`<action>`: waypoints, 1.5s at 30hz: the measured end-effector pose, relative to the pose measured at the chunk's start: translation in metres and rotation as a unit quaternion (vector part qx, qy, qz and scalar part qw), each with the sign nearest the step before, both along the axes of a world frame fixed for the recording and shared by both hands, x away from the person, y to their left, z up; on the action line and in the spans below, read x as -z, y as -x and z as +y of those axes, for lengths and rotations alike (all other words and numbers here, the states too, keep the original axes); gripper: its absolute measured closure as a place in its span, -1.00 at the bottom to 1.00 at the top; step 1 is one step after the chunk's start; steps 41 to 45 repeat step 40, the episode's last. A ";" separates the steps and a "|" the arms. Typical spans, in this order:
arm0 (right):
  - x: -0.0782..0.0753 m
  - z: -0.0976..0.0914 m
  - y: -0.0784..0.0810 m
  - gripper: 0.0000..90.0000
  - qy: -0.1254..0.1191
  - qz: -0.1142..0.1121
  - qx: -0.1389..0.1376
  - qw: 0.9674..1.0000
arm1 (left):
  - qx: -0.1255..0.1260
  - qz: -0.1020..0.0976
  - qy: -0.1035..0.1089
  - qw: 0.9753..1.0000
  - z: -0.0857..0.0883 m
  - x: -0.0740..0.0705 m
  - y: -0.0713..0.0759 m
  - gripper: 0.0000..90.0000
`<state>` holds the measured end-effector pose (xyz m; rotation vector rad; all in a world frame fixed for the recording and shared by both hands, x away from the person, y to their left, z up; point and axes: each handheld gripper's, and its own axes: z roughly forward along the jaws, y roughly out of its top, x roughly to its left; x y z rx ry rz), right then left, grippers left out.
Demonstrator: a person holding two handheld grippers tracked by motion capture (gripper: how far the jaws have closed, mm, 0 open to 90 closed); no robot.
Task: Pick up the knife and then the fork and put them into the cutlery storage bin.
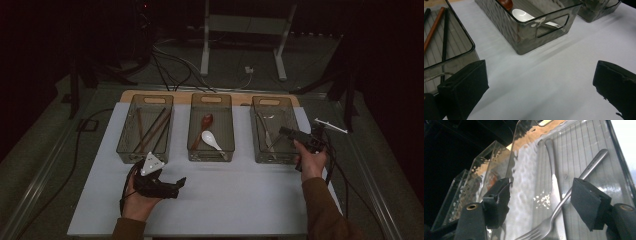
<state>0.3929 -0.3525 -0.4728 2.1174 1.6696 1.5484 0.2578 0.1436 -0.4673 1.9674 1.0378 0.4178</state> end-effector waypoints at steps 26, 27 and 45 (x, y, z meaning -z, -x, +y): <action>-0.003 0.041 0.103 -0.97 0.225 -0.211 -0.154 0.939 | -0.093 -0.078 0.023 0.992 0.064 -0.013 0.010 -0.98; -0.001 0.041 0.106 -0.97 0.231 -0.218 -0.154 0.936 | -0.095 -0.081 0.025 0.992 0.067 -0.013 0.010 -0.98; 0.007 0.037 0.129 -0.97 0.230 -0.242 -0.141 0.932 | -0.118 -0.097 0.033 0.988 0.083 -0.011 0.012 -0.98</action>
